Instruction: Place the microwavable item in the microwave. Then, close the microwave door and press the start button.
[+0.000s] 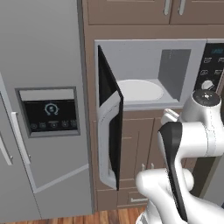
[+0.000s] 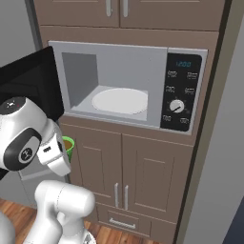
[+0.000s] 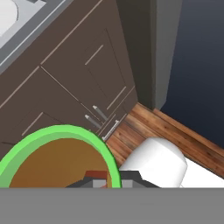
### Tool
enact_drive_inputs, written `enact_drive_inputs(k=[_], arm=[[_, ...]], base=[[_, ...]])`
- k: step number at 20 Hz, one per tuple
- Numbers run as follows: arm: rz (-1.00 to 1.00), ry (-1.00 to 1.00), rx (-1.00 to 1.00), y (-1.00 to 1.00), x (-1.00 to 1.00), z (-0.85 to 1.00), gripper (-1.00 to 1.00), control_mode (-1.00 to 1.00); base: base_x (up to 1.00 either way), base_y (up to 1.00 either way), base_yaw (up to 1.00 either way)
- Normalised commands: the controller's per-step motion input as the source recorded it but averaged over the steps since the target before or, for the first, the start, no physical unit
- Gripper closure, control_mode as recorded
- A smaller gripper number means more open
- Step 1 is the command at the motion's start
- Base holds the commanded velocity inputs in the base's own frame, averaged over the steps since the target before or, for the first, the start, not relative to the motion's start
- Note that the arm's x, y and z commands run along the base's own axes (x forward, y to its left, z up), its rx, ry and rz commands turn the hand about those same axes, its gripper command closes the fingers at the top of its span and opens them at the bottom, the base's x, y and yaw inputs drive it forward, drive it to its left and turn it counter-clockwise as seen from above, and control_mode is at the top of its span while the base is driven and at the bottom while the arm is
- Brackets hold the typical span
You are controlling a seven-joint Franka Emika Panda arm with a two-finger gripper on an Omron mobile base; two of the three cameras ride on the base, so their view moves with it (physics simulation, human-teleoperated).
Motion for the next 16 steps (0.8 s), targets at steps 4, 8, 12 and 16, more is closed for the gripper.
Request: enact_drive_inputs(k=[4,8,12,16], arm=[[0.00,0.00,0.00,0.00,0.00,0.00,1.00,1.00],[0.00,0.00,0.01,-0.05,0.04,0.00,1.00,-1.00],[0.00,-0.11,0.05,-0.20,0.23,0.24,1.00,-1.00],[0.00,-0.17,0.04,-0.21,0.40,0.52,1.00,-1.00]], base=[[0.05,-0.08,0.00],[0.08,-0.17,0.00],[0.00,0.00,0.00],[0.00,0.00,0.00]])
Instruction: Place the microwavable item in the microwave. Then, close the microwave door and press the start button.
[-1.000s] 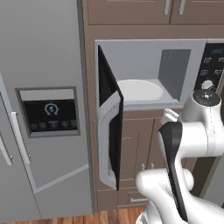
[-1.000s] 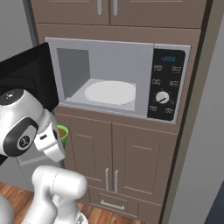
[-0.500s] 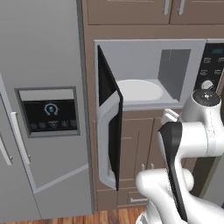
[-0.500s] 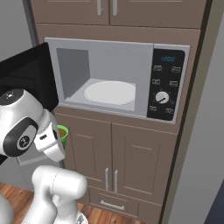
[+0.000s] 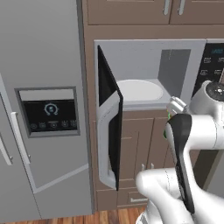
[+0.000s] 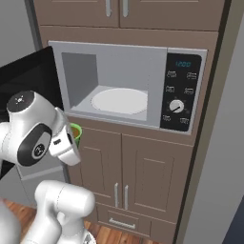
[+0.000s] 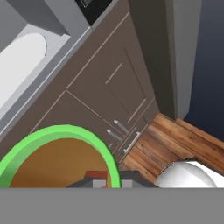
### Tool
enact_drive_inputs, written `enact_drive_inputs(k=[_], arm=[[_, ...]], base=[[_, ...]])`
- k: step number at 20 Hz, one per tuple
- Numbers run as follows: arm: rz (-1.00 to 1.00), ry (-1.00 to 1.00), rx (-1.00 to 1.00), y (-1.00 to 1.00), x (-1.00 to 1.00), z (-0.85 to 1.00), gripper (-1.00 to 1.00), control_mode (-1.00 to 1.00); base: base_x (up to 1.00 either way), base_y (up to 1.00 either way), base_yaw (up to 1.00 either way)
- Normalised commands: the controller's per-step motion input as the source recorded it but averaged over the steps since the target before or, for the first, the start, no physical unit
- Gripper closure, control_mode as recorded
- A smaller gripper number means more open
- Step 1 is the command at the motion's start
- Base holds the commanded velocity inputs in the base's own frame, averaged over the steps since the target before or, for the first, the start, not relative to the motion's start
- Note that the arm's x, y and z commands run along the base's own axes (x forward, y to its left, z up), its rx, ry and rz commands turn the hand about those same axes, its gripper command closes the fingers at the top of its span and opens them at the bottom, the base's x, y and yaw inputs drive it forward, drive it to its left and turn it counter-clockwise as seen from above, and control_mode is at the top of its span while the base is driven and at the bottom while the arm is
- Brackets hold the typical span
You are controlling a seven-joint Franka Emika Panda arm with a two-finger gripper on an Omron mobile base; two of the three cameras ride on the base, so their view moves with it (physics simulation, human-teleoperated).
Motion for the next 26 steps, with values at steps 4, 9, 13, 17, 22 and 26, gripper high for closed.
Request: enact_drive_inputs(k=[4,9,13,17,22,26], arm=[[0.00,-0.13,0.04,-0.22,0.53,0.45,1.00,-1.00],[-0.01,-0.04,0.02,-0.12,0.64,0.28,1.00,-1.00],[-0.02,0.00,0.01,-0.03,0.69,0.07,1.00,-1.00],[0.00,0.00,0.00,0.00,0.80,-0.01,1.00,-1.00],[0.00,0.00,0.00,0.00,0.79,-0.07,1.00,-1.00],[0.00,0.00,-0.05,0.00,0.76,-0.09,1.00,-1.00]], base=[[0.00,0.00,0.00],[0.00,0.00,0.00],[0.00,0.00,0.00],[0.00,0.00,0.00],[0.00,0.00,0.00],[0.00,0.00,0.00]])
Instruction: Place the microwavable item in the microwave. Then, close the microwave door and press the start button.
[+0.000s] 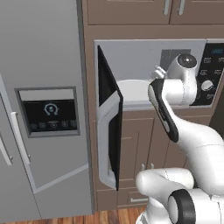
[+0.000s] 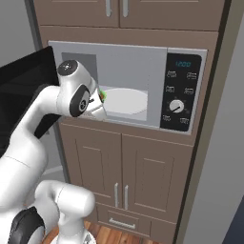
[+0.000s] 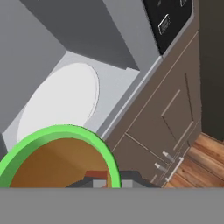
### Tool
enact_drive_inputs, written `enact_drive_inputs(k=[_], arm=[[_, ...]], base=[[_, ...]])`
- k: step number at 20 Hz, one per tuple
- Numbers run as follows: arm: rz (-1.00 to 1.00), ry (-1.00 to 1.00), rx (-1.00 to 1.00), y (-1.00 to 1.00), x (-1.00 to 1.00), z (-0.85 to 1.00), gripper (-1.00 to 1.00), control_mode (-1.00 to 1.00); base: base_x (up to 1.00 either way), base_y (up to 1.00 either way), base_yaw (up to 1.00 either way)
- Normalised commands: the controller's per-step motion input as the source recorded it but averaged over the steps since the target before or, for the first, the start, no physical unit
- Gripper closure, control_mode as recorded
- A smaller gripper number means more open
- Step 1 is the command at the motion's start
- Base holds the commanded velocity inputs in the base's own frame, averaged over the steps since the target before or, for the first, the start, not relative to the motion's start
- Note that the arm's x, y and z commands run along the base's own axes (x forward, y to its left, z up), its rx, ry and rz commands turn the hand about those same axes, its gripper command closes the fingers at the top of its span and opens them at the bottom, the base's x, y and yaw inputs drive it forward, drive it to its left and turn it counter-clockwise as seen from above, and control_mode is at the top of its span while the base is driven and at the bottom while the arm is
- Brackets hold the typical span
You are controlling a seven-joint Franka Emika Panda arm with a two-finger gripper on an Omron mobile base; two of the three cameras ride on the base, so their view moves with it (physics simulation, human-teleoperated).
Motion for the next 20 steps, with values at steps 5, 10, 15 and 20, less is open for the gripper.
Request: enact_drive_inputs(k=[5,10,15,20], arm=[[0.00,-0.01,-0.10,0.02,0.64,-0.28,1.00,-1.00],[0.00,-0.03,-0.13,0.00,0.47,-0.29,1.00,-1.00],[0.00,-0.03,-0.11,0.00,0.42,-0.09,1.00,-1.00],[0.00,-0.02,-0.06,0.00,0.47,-0.03,1.00,-1.00]], base=[[0.00,0.00,0.00],[0.00,0.00,0.00],[0.00,0.00,0.00],[0.00,0.00,0.00]])
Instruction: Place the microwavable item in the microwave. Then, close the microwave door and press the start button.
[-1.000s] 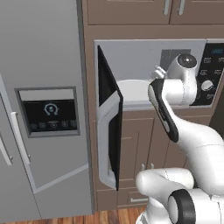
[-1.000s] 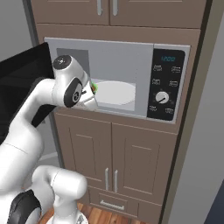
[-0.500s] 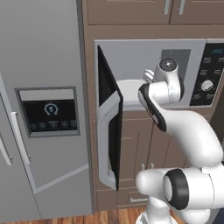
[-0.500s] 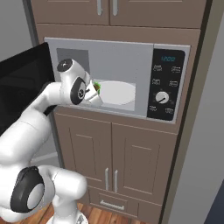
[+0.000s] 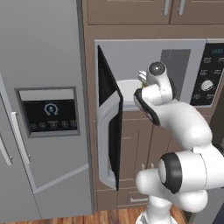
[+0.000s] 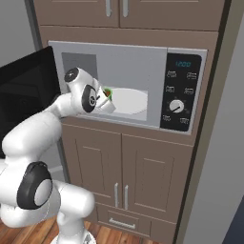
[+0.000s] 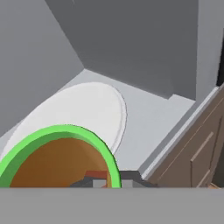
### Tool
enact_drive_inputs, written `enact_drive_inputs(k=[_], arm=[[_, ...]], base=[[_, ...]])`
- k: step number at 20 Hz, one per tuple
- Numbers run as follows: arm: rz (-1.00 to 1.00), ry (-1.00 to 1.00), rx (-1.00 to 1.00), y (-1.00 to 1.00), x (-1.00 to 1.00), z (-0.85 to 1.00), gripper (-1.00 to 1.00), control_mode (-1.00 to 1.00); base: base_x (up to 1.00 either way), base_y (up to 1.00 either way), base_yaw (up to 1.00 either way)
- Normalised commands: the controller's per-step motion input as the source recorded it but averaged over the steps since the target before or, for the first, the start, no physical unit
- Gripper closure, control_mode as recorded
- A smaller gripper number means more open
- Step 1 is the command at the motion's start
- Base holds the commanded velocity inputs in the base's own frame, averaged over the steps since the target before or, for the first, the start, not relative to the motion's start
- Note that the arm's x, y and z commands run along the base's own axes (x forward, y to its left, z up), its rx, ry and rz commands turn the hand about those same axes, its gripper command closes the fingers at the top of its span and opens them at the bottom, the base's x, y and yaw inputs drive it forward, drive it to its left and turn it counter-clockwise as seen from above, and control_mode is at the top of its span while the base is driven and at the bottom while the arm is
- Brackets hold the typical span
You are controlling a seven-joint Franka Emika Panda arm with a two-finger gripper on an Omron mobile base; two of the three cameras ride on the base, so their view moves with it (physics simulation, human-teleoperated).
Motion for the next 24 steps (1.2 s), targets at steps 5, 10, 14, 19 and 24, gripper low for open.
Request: enact_drive_inputs(k=[5,10,14,19,24], arm=[[0.00,0.00,-0.05,0.00,0.56,-0.25,1.00,-1.00],[0.01,0.00,-0.06,0.00,0.47,-0.30,1.00,-1.00],[0.02,0.00,-0.02,-0.06,0.38,-0.09,1.00,-1.00],[0.01,0.00,0.00,-0.18,0.40,0.00,1.00,-1.00],[0.02,0.00,0.00,-0.23,0.39,0.00,1.00,-1.00]], base=[[0.00,0.00,0.00],[0.00,0.00,0.00],[0.00,0.00,0.00],[0.00,0.00,0.00],[0.00,0.00,0.00]])
